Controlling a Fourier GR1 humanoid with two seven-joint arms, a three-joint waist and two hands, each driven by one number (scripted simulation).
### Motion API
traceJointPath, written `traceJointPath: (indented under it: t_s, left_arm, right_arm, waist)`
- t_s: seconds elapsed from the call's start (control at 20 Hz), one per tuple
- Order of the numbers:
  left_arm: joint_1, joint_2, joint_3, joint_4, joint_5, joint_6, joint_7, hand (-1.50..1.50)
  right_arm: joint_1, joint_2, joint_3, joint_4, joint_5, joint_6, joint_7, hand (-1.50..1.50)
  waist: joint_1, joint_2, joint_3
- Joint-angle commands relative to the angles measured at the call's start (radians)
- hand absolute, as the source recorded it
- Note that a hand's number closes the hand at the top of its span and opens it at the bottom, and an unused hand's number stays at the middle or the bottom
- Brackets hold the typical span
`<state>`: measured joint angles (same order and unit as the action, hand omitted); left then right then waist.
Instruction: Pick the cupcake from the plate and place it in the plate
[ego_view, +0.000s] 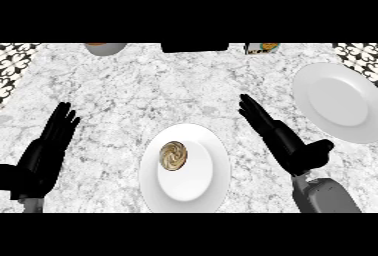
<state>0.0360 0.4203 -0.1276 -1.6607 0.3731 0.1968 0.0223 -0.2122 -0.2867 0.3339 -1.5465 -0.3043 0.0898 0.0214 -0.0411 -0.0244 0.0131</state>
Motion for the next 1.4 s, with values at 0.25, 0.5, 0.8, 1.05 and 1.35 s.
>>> traceJointPath:
  t_s: [0.25, 0.5, 0.8, 1.05, 1.35]
  left_arm:
    - [0.02, -0.057, -0.118, 0.179, -0.058, 0.014, 0.13, 0.0]
    - [-0.002, -0.146, -0.184, 0.172, -0.071, 0.036, 0.131, 0.0]
    - [-0.087, -0.181, -0.117, 0.308, -0.097, 0.0, 0.132, 0.0]
    - [-0.004, -0.184, -0.139, 0.259, -0.111, 0.008, 0.098, 0.0]
    - [-0.008, -0.169, -0.129, 0.244, -0.102, 0.001, 0.139, 0.0]
  right_arm:
    - [-0.396, 0.048, -0.148, 0.111, 0.059, -0.042, -0.115, 1.5]
    - [-0.308, 0.093, -0.135, 0.255, 0.368, -0.404, -0.206, -1.5]
    - [-0.323, 0.146, -0.179, 0.419, 0.321, -0.255, -0.44, -1.5]
    - [-0.333, 0.018, -0.065, 0.295, 0.44, -0.182, -0.22, -1.5]
    - [-0.427, -0.044, 0.105, 0.245, 0.565, -0.009, 0.041, -1.5]
  waist:
    - [0.081, 0.043, -0.013]
    - [0.059, 0.035, -0.012]
    - [0.045, 0.026, -0.013]
    - [0.039, 0.019, -0.015]
    - [0.044, 0.017, -0.015]
